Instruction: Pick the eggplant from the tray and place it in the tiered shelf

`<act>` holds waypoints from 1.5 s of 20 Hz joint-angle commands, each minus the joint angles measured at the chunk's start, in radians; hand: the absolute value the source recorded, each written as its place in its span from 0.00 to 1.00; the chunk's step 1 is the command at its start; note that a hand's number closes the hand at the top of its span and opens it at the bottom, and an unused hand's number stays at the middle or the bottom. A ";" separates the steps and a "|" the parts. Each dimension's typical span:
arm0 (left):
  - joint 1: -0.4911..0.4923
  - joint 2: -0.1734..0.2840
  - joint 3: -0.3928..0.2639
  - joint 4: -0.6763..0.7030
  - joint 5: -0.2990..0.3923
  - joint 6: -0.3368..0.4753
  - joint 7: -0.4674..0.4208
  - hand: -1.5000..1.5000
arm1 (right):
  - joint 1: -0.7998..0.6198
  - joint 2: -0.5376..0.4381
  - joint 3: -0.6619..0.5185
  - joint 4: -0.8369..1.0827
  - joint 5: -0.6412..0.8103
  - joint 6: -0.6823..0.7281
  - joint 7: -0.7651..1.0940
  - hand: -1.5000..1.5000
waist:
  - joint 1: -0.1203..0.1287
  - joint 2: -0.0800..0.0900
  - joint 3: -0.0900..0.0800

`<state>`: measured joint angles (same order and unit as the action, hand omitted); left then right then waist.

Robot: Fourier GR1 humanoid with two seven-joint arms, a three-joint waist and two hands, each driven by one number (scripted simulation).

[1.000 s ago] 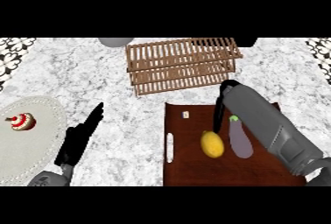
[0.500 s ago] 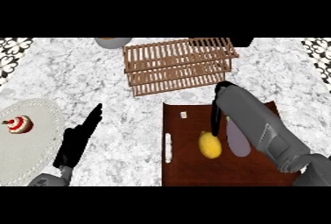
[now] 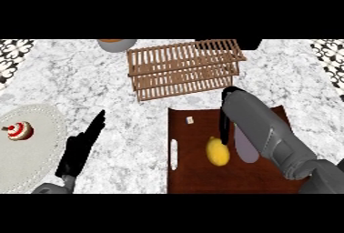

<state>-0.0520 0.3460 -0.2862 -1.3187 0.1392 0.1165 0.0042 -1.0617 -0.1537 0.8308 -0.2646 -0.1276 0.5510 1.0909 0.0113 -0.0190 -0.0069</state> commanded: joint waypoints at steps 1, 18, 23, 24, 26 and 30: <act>0.040 0.013 0.002 -0.066 -0.003 0.004 0.020 0.50 | 0.066 0.015 0.026 0.037 0.035 0.017 0.119 0.00 | -0.005 0.014 0.007; -0.022 -0.031 0.027 0.015 -0.033 -0.006 -0.003 0.50 | 0.115 0.074 0.033 0.007 0.121 -0.040 0.024 1.00 | -0.017 0.016 0.006; 0.047 0.003 0.054 -0.023 0.002 -0.037 0.025 0.50 | 0.119 -0.048 0.076 -0.181 0.226 -0.216 -0.179 1.00 | -0.041 0.001 0.007; 0.040 -0.024 0.037 -0.015 -0.020 -0.008 0.014 0.50 | 0.076 -0.024 0.069 -0.225 0.237 -0.299 -0.206 1.00 | -0.051 -0.005 0.007; 0.043 0.006 0.076 -0.002 0.003 -0.018 0.015 0.50 | 0.029 -0.071 0.068 -0.321 0.273 -0.402 -0.338 1.00 | -0.079 -0.026 0.009; 0.054 0.031 0.091 -0.004 0.007 -0.030 0.019 0.50 | 0.076 -0.122 0.066 -0.482 0.336 -0.608 -0.399 1.00 | -0.097 -0.022 0.008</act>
<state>-0.0099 0.3528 -0.2173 -1.3264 0.1387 0.0935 0.0228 -1.0152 -0.2263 0.8926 -0.6056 0.1541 0.1178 0.7674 -0.0639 -0.0420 -0.0019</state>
